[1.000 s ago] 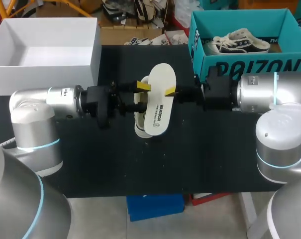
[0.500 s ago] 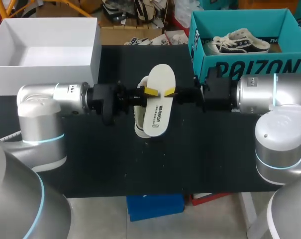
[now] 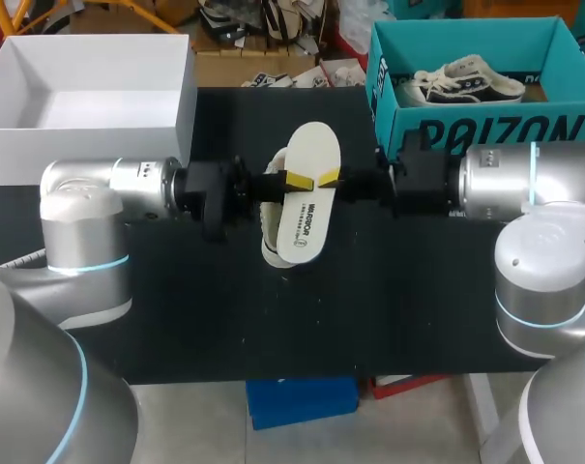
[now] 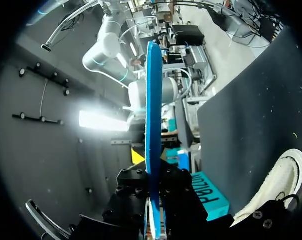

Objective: Take the shoe out of the shoebox, open the shoe tongue, remove and reinsert the insole, then place the shoe into the shoebox

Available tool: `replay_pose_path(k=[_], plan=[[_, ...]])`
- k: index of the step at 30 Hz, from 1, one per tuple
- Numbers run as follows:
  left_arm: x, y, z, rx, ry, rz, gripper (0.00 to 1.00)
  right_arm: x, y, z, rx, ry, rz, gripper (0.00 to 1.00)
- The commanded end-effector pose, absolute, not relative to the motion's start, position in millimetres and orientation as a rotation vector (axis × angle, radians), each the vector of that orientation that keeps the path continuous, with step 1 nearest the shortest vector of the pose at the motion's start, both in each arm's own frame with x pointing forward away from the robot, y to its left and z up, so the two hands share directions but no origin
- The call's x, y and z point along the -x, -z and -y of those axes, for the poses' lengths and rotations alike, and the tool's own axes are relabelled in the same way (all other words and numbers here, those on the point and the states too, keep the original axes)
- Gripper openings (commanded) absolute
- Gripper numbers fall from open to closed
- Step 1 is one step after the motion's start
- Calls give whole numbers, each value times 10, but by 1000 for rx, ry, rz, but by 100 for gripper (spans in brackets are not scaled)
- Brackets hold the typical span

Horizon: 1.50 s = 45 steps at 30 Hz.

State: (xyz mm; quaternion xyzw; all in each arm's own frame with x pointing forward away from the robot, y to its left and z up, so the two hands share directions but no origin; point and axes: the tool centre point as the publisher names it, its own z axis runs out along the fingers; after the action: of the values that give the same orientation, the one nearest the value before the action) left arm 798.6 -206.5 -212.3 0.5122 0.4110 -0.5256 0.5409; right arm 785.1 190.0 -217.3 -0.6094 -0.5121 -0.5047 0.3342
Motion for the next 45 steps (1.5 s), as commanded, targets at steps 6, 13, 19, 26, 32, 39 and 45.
replay_pose_path(k=[6,13,19,26,32,39,45], plan=[[-7982,2109,1946,-1276,1225,-1034,0,-7816,2081,-1815,1664,1280,1383,100],[-7971,2315,1737,-1329,1221,-1190,0,-7669,1980,-1656,1738,1253,1423,100],[-7914,2511,1575,-1375,1243,-1321,0,-7497,1923,-1521,1815,1234,1435,100],[-7833,2673,1436,-1430,1268,-1403,0,-7350,1783,-1397,1921,1225,1478,100],[-7810,2777,1368,-1447,1297,-1446,0,-7159,1631,-1275,1973,1236,1481,100],[-7774,2886,1393,-1511,1324,-1497,0,-7001,1566,-1199,2012,1250,1470,100],[-7760,2978,1370,-1588,1343,-1555,0,-6917,1572,-1191,2019,1242,1461,100]])
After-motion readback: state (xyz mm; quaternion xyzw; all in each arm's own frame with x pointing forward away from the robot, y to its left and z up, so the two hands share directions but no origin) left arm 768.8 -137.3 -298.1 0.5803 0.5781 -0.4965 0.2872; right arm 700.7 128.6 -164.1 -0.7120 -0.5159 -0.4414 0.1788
